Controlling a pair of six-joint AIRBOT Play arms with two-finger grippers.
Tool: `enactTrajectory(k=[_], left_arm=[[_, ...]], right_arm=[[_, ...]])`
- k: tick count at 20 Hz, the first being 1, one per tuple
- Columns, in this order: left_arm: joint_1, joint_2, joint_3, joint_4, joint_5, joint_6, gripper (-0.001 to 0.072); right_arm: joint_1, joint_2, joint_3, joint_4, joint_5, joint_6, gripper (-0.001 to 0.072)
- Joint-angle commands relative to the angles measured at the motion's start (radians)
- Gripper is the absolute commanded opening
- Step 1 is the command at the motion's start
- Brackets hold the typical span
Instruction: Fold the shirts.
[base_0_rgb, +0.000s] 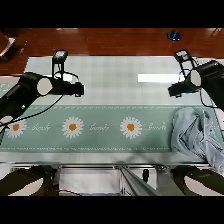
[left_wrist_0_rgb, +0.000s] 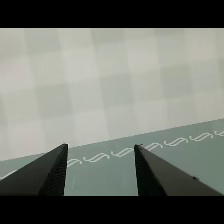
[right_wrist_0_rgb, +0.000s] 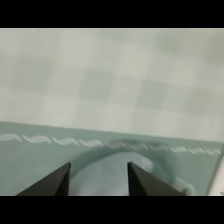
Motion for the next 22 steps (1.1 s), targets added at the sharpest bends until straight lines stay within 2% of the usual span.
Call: enactTrajectory(k=[1, 4, 6, 8, 11, 16, 22], left_arm=[[-0.002, 0.026, 0.01, 0.006, -0.124, 0.045, 0.0507], [-0.002, 0.171, -0.068, -0.061, -0.117, 0.05, 0.0507], [-0.008, 0.336, -0.204, -0.195, -0.018, 0.051, 0.0507], [-0.031, 0.482, -0.358, -0.248, 0.11, 0.05, 0.0506], [-0.029, 0.549, -0.47, -0.249, 0.142, 0.027, 0.0506], [-0.029, 0.487, -0.504, -0.249, 0.127, 0.028, 0.0506], [-0.029, 0.365, -0.504, -0.249, 0.135, 0.029, 0.0504]], right_arm=[[-0.078, 0.118, -0.026, -0.222, 0.188, 0.063, 0.0414], [-0.304, 0.374, -0.188, -0.136, 0.072, 0.137, 0.0414], [-0.478, 0.517, -0.332, 0.018, 0.013, 0.119, 0.0414], [-0.619, 0.584, -0.457, 0.175, -0.043, 0.07, 0.0414], [-0.7, 0.538, -0.544, 0.321, -0.082, 0.048, 0.0414], [-0.705, 0.319, -0.545, 0.411, -0.019, -0.058, 0.0414], [-0.705, 0.159, -0.545, 0.445, -0.036, -0.074, 0.0392]])
